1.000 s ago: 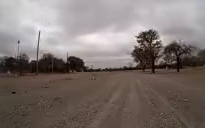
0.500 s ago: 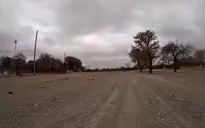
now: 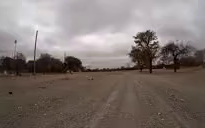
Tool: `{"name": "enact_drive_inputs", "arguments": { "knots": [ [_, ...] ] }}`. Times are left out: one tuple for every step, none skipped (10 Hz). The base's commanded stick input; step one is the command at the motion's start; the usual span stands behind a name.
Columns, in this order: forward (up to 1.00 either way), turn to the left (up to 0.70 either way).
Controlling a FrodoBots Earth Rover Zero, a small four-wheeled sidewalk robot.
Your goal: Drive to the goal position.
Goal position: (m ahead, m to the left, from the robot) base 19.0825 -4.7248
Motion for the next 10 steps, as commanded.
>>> {"name": "enact_drive_inputs", "arguments": {
  "knots": [
    [0.00, 0.00],
    [0.00, 0.00],
    [0.00, 0.00],
    [0.00, 0.00],
    [0.00, 0.00],
    [0.00, 0.00],
    [0.00, 0.00],
    [0.00, 0.00],
    [0.00, 0.00],
    [0.00, -0.06]
  ]
}}
